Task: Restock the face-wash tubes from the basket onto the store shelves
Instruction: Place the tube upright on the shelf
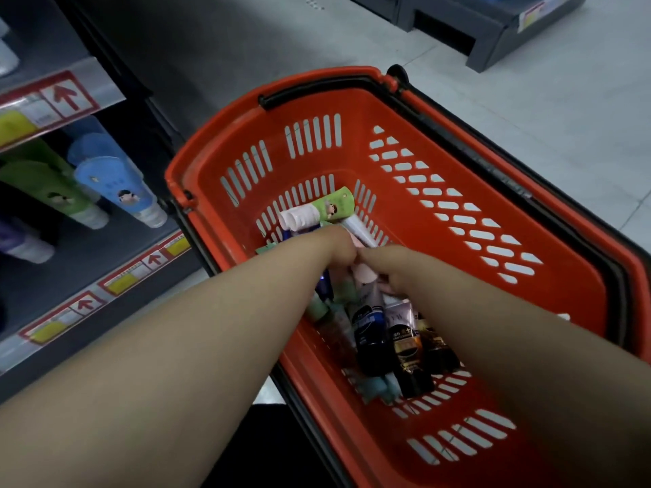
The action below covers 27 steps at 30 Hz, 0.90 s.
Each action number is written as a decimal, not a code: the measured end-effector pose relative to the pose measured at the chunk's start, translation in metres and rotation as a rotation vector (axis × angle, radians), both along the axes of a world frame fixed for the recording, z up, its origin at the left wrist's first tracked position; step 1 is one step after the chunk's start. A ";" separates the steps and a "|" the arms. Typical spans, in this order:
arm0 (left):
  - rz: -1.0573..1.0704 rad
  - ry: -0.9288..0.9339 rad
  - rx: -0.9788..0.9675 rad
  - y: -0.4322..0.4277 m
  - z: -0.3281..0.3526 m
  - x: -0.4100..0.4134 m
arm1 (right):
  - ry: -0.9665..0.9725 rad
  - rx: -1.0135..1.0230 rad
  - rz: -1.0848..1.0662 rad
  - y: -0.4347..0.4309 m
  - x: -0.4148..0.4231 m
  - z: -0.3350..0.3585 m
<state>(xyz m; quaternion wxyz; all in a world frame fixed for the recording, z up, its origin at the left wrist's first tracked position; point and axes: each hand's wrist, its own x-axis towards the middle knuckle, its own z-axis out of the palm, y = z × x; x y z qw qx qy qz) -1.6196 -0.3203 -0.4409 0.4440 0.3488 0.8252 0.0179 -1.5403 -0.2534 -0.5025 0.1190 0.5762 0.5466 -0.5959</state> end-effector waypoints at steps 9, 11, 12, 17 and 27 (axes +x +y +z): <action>0.835 -0.475 0.293 0.002 0.013 -0.019 | 0.341 -0.112 0.037 -0.008 -0.001 0.052; 0.921 -0.542 0.338 -0.002 0.020 -0.023 | 0.390 -0.123 -0.063 -0.004 0.000 0.055; 0.944 -0.556 0.355 -0.003 0.022 -0.025 | 0.397 -0.111 -0.095 -0.003 -0.001 0.056; 0.917 -0.576 0.463 -0.015 0.036 -0.031 | 0.446 -0.064 -0.138 -0.014 -0.010 0.084; 0.893 -0.610 0.766 -0.078 0.107 -0.063 | 0.645 -0.134 -0.074 -0.047 -0.050 0.161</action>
